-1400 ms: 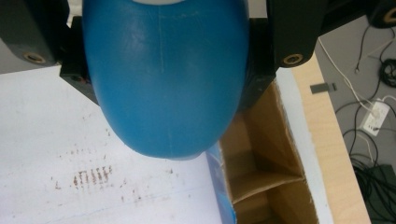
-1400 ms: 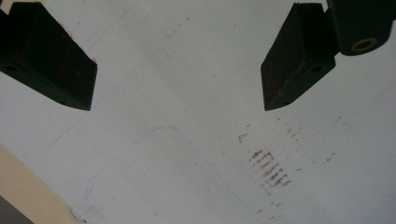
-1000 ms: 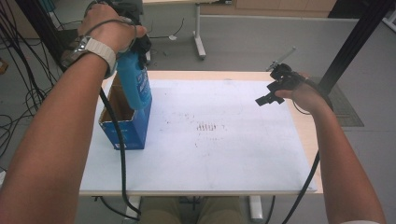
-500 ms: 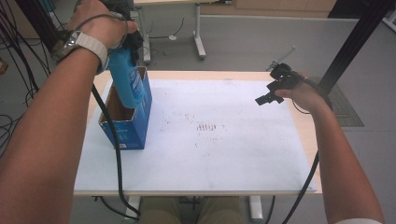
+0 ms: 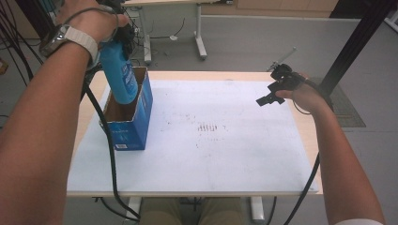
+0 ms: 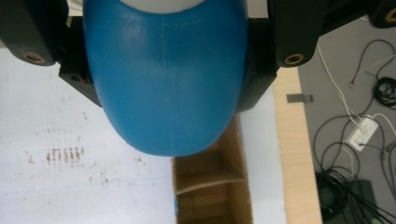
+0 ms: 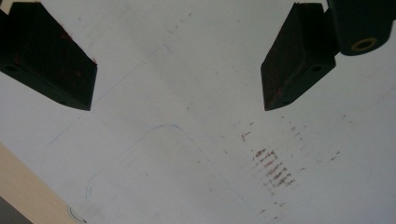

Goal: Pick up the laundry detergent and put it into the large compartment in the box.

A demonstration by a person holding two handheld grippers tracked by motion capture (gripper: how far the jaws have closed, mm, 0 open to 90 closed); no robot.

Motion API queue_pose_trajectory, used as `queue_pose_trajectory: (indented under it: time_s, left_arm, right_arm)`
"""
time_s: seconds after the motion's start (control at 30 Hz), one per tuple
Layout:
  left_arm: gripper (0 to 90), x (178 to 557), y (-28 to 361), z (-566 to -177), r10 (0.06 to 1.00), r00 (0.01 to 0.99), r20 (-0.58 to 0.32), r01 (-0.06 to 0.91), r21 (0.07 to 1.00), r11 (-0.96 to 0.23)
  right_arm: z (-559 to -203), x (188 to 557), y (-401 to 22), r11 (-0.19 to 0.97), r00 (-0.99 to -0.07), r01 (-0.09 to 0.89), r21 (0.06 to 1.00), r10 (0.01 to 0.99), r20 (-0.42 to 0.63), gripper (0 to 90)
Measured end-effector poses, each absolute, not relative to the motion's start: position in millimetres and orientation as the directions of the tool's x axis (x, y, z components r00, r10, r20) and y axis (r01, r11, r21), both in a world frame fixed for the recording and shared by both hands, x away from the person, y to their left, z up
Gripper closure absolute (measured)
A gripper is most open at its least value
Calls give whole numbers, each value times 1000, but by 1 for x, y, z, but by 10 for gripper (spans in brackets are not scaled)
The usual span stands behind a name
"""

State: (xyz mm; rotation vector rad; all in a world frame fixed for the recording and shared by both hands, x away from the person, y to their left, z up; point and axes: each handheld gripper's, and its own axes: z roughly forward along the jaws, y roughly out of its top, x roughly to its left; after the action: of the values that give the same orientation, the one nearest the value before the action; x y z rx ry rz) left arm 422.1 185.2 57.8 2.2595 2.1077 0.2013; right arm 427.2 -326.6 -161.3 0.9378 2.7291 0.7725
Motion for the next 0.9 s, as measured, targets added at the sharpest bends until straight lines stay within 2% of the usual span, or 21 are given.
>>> queue_pose_trajectory:
  time_s: [0.17,0.9]
  left_arm:
    - [378,421,190,56,996,51,73,988,141,-61]
    - [378,433,205,21,995,34,91,992,116,-44]
  right_arm:
    - [-161,428,-326,669,-791,532,518,612,21,107]
    - [-163,432,-321,673,-789,538,508,614,22,107]
